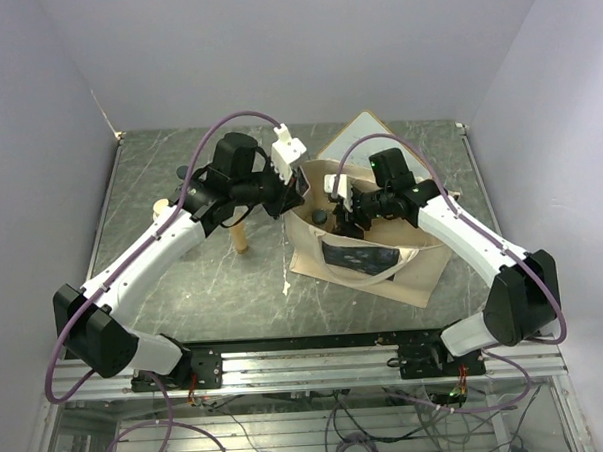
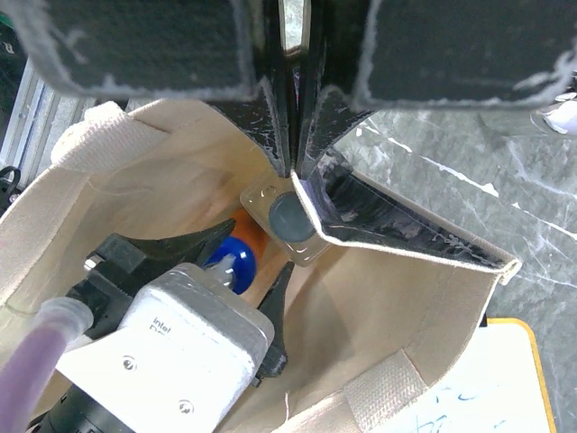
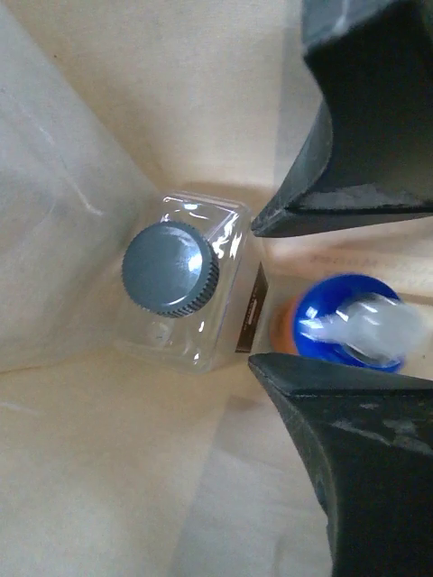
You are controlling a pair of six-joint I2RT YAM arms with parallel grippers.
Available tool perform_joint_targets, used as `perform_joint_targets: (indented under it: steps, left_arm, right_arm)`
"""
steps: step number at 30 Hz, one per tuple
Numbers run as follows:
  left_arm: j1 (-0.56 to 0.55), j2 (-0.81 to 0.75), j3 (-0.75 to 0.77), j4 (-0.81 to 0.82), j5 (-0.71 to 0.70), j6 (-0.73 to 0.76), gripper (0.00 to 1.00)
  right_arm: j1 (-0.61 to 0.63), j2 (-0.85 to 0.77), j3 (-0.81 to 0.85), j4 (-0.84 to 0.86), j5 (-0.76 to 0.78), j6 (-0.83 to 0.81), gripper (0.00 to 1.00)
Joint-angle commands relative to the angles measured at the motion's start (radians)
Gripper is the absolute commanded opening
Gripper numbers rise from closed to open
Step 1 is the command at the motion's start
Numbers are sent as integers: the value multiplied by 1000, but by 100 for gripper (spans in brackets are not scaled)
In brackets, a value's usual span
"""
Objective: Place the personal care products into the canvas bag
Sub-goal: Place the care product in the canvas bag.
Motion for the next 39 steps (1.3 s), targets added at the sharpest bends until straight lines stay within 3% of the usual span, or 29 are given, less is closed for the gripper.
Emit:
perform_joint_targets:
  steps: [1, 7, 11, 17, 20, 23, 30, 36, 39]
  left_arm:
    - [-18, -9, -24, 9, 7, 17, 15]
    - [-18, 2, -14, 6, 7, 8, 18]
    - [-18, -2, -7, 9, 20, 8, 25]
    - [-17, -35, 39, -47, 30, 52, 53]
    - [-16, -81, 80, -92, -7, 104, 80]
    - [2, -114, 111, -119, -85, 125, 85]
    - [185, -209, 151, -131, -150, 59, 87]
    - [375, -227, 116, -87, -442, -34, 99]
    - [457, -188, 112, -104, -457, -42, 99]
  right_arm:
    - [5, 3, 43, -28, 8, 13, 58]
    - [10, -27, 73, -32, -10, 49, 68]
    - [10, -65, 103, -31, -18, 83, 75]
    - [10, -125, 193, -62, 5, 144, 82]
    - [10, -165, 249, -95, 5, 168, 85]
    - [9, -181, 288, -115, 24, 177, 86]
    - [-7, -219, 340, -129, 59, 230, 86]
    - [-34, -253, 352, -110, 69, 275, 86]
    - [-46, -267, 350, -109, 56, 289, 86]
